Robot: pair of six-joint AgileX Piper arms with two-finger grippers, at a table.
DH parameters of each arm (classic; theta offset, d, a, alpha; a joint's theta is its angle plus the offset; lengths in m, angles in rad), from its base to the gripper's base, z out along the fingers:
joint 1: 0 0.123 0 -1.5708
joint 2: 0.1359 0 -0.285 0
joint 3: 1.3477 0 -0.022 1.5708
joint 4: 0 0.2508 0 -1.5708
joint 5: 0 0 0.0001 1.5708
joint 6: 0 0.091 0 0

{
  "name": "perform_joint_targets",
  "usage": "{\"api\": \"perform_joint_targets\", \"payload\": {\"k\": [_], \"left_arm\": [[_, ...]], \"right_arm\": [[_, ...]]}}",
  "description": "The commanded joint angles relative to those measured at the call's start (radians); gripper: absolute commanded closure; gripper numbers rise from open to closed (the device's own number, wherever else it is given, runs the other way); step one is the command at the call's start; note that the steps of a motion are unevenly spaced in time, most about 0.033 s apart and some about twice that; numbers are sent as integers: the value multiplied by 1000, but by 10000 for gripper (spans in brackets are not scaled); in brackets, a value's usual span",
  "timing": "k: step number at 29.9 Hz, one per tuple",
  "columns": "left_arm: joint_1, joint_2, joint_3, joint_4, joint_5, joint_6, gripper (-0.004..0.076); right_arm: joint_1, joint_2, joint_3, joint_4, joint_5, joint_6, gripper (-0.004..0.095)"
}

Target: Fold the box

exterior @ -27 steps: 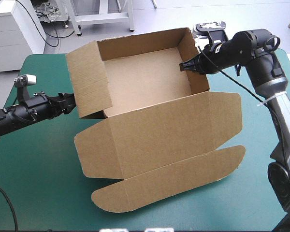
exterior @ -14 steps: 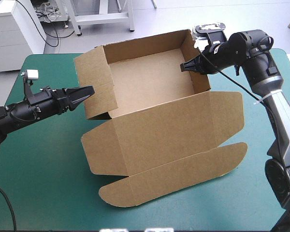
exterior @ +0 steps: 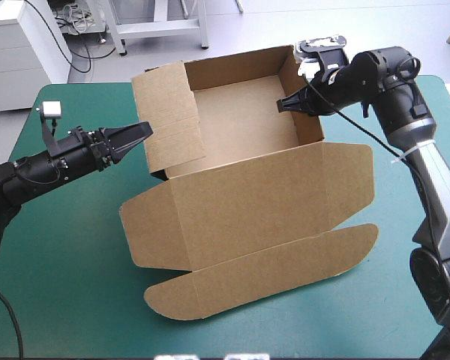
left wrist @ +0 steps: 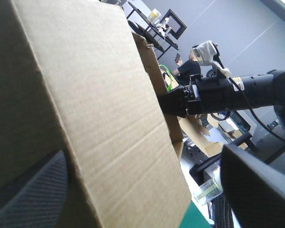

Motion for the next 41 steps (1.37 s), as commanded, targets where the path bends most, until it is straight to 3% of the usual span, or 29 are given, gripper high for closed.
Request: {"api": "perform_joint_targets", "payload": {"k": [1,16,22,30,41], "left_arm": [[-10,-25,-26,-40,-16,-37,106],[-47,-39,-133,404,-126,-439,106],[-193,-50,-205,655,-237,-643,106],[-403,-45,-227,929,-412,-909,138],[-440,-37,-230,1090,-493,-1065,175]], "right_arm": [[39,-52,-23,-28,-69,16,925],[124,-78,-34,-166,-162,64,922],[129,-86,-34,-180,-166,64,922],[203,-92,-34,-332,-172,99,922],[273,-92,-34,-404,-169,110,921]]}}
